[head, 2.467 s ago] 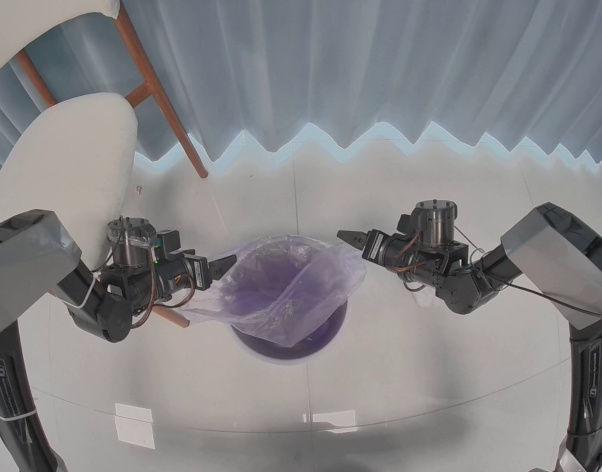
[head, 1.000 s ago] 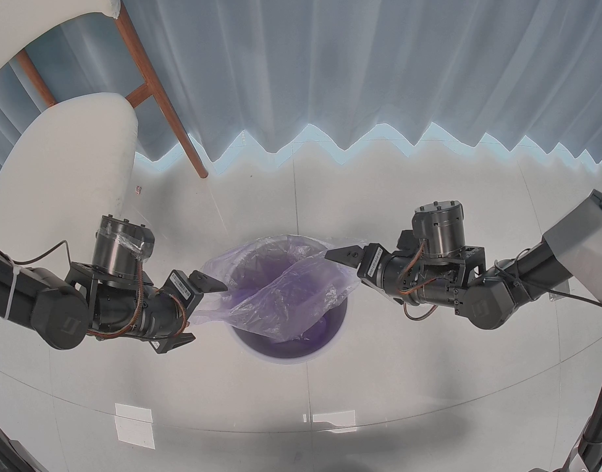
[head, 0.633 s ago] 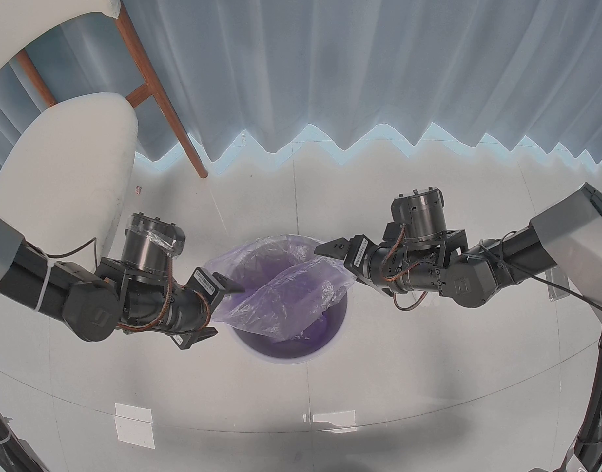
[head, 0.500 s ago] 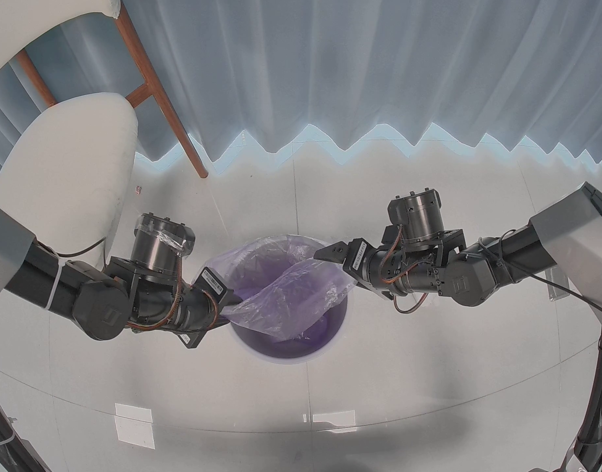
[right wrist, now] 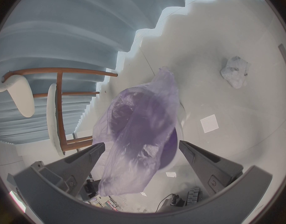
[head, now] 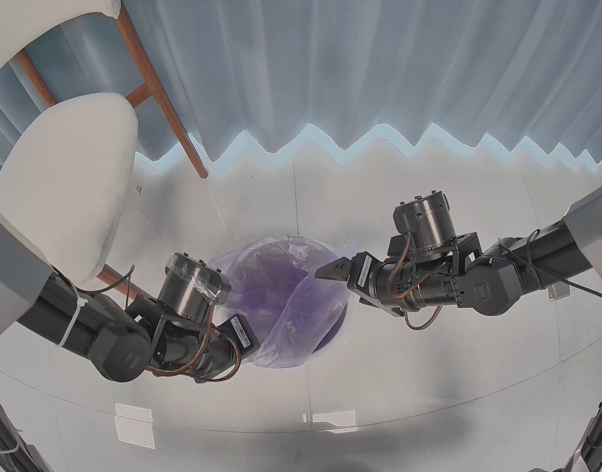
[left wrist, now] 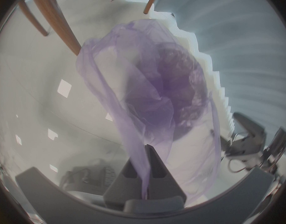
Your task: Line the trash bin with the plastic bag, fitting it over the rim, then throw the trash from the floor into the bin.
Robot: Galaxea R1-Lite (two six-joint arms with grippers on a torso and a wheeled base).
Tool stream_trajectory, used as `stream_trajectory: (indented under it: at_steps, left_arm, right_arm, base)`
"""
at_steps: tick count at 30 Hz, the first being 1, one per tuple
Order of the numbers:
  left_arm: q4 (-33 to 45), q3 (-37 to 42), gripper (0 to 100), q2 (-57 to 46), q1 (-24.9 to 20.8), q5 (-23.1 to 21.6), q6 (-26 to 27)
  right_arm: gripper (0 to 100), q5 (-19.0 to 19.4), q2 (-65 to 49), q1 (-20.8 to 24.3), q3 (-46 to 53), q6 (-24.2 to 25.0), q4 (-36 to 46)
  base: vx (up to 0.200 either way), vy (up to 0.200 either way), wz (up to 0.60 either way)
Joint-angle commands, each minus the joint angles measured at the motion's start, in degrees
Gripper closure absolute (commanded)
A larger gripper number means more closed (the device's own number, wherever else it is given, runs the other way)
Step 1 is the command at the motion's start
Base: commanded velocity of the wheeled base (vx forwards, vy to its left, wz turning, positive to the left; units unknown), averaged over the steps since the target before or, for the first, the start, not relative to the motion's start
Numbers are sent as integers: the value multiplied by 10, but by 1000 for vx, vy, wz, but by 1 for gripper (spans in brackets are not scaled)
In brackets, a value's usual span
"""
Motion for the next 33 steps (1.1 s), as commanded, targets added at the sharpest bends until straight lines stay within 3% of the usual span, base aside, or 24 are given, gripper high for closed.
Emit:
stream_trajectory:
  at_steps: [1,9,17,23,24,33]
  left_arm:
    - [-3,40,100,-5,-14,13,41]
    - [-43,42,100,3,-20,13,60]
    - [-43,43,100,2,-21,13,69]
    - [-44,44,100,2,-22,14,69]
    - [-43,44,100,2,-22,14,69]
    - [-44,58,100,-1,-20,13,73]
  right_arm:
    - [0,-1,-35,13,10,-1,29]
    - [0,-1,-8,54,-3,-5,69]
    - [0,-24,54,52,-84,-7,81]
    - [0,-26,86,47,-160,-7,153]
    - [100,-26,87,47,-161,-7,153]
    - [100,-36,81,40,-156,-20,162]
  base:
    - [0,0,0]
    - [0,0,0]
    - [0,0,0]
    - [0,0,0]
    - [0,0,0]
    - [0,0,0]
